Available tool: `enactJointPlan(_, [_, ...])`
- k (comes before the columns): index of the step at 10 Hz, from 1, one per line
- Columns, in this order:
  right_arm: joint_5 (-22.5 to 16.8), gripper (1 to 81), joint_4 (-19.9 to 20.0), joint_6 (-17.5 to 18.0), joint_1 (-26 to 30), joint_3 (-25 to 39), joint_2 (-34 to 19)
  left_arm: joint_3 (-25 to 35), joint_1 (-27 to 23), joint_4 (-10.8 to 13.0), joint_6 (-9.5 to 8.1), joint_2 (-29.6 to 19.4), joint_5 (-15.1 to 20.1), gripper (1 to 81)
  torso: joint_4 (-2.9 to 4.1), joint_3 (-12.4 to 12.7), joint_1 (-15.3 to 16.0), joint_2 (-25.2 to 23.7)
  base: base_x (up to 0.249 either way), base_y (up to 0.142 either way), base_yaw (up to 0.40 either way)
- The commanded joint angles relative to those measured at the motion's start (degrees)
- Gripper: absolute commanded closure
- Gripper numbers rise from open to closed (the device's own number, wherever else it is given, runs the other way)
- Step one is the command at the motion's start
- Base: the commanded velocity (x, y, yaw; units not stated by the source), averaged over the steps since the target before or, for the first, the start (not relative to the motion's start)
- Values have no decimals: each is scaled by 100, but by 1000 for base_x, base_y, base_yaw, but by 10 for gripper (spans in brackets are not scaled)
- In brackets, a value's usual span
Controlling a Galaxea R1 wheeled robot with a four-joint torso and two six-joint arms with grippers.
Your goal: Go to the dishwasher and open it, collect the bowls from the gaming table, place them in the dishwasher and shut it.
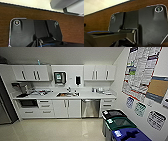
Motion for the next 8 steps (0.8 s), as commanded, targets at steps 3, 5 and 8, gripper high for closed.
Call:
enactJointPlan(3, [-280, 10, 67, 2, 302, 68, -54, 100, -334, -8, -18, -99, 227, 10, 0, 0, -2, 0, 144, 0, 0])
enactJointPlan(5, [-280, 10, 67, 2, 294, 68, -63, 100, -334, -8, -18, -99, 227, 10, 0, 0, 0, 0, 135, 0, 0])
enactJointPlan(8, [-280, 10, 67, 2, 302, 68, -63, 100, -342, -8, -18, -99, 227, 10, 0, 0, -2, 0, 126, 0, 0])
